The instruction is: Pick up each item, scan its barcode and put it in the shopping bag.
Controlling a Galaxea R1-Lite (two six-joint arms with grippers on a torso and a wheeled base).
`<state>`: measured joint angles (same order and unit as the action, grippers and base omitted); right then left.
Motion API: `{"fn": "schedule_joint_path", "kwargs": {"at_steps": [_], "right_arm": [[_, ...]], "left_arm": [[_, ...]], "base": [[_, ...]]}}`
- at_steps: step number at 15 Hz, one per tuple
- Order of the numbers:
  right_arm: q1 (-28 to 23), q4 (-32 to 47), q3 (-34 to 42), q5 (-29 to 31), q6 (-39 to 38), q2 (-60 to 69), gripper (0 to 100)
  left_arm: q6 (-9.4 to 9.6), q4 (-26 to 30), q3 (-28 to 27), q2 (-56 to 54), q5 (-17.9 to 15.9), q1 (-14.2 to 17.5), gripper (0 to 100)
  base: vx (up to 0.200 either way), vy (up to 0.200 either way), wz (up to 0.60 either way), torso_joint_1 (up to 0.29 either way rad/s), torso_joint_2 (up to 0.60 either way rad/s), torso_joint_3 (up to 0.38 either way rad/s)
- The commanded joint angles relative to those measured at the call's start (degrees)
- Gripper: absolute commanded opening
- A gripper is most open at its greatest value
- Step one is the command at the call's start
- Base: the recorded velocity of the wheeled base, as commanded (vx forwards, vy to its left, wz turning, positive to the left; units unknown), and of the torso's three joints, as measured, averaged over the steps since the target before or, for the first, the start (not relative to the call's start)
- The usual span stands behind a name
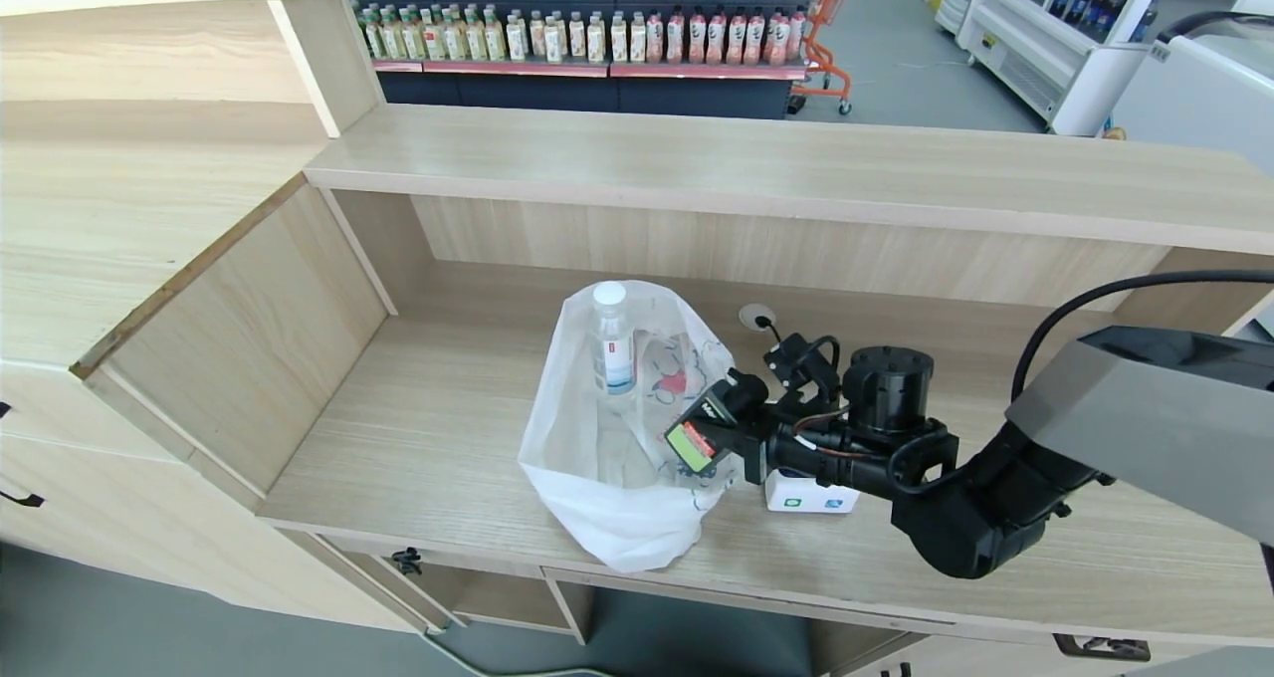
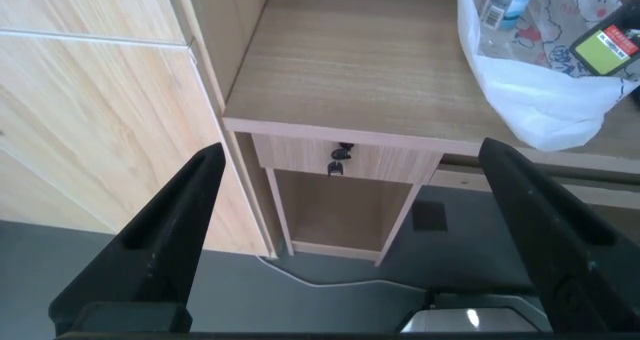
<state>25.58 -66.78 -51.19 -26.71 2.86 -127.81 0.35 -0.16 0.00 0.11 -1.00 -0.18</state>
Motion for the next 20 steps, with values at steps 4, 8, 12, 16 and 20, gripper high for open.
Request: {"fn": "schedule_joint_path", "kwargs": {"at_steps": [4,8,12,16,20], "right_arm": [[1.23,-0.02,-2.78,-0.01,1.27,-3.59,0],[1.58,-0.02,-4.09,-0.1,1.35,-4.12,0],[1.93,0.07,-4.27,-0.1,1.35,-4.29,100],[2.29,0.07,-6.12,-0.1,1.09,-4.56,100],[1.76,0.16,-7.96,-0.1,0.12,-2.45,100]], "left_arm": [[0.0,-0.02,0.0,-0.02,-0.06,0.01,100],[0.0,-0.02,0.0,-0.02,-0.06,0.01,100],[0.09,-0.02,0.0,-0.02,0.03,0.01,100],[0.17,-0.02,0.0,-0.02,0.03,0.01,100],[0.17,-0.02,0.0,-0.02,0.03,0.01,100]], "base": [[0.0,0.0,0.0,0.0,0.0,0.0],[0.0,0.0,0.0,0.0,0.0,0.0],[0.0,0.0,0.0,0.0,0.0,0.0],[0.0,0.0,0.0,0.0,0.0,0.0],[0.0,0.0,0.0,0.0,0.0,0.0]]}}
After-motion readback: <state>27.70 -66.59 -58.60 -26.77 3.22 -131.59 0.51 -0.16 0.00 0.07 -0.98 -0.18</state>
